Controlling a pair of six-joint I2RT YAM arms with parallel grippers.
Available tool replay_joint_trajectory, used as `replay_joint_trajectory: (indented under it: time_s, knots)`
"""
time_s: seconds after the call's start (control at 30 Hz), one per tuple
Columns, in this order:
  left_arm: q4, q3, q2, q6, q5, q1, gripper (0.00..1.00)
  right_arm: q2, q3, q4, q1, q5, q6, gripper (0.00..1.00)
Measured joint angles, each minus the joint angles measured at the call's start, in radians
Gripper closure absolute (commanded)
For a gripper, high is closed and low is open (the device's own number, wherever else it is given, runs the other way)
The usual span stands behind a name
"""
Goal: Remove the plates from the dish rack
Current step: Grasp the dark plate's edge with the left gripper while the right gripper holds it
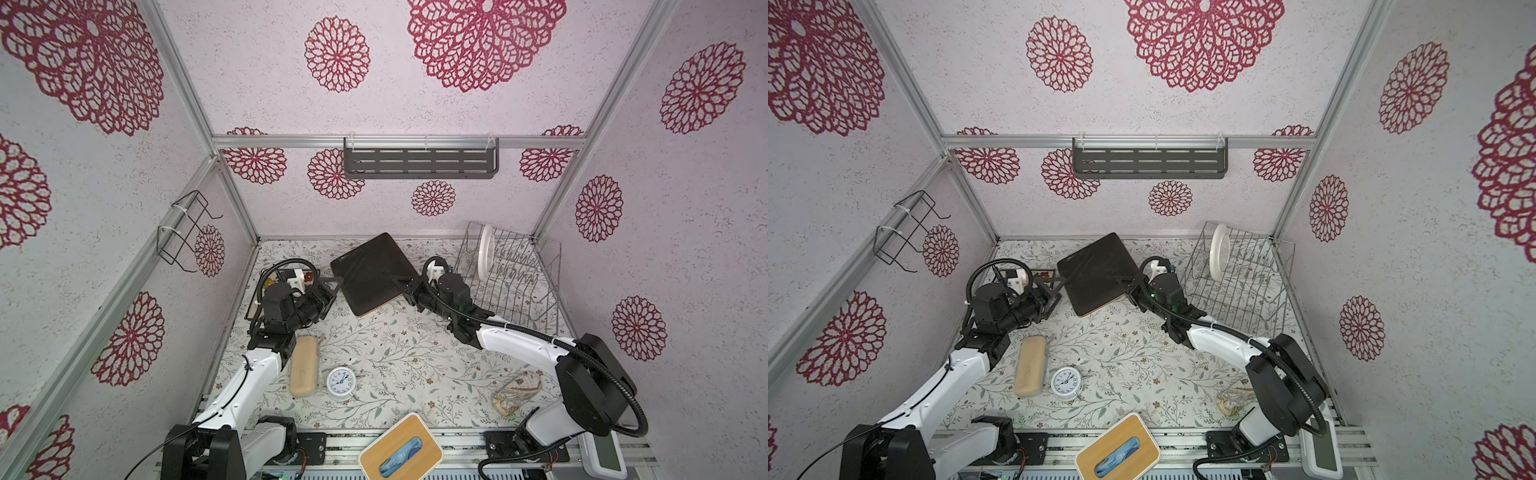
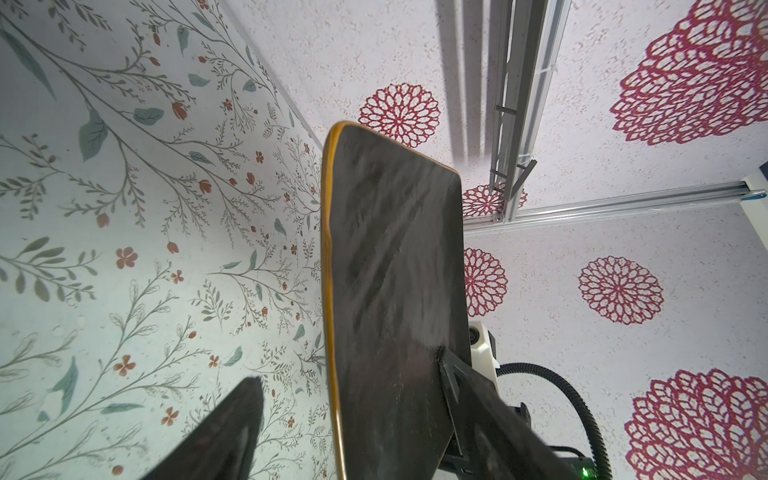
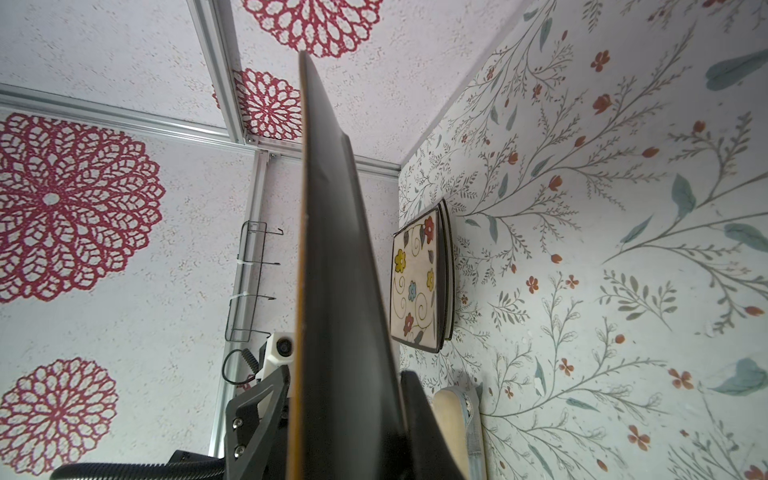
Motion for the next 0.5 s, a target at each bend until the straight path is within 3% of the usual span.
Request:
replay_joint_trajectory:
  time_s: [0.13, 0.3, 0.5]
  knots:
    - [0.025, -0.004, 0.014, -0.009, 0.008, 0.0, 0.3, 0.0, 0.0, 0.019, 0.002, -0.012, 0.019, 1.0]
    - [0.069, -0.005, 0.039, -0.026, 0.026, 0.0, 0.47, 0.0, 0.0, 0.046, 0.003, -0.031, 0.051, 1.0]
    - [0.099, -0.005, 0.048, -0.037, 0.04, 0.0, 0.52, 0.001, -0.001, 0.079, 0.004, -0.053, 0.069, 1.0]
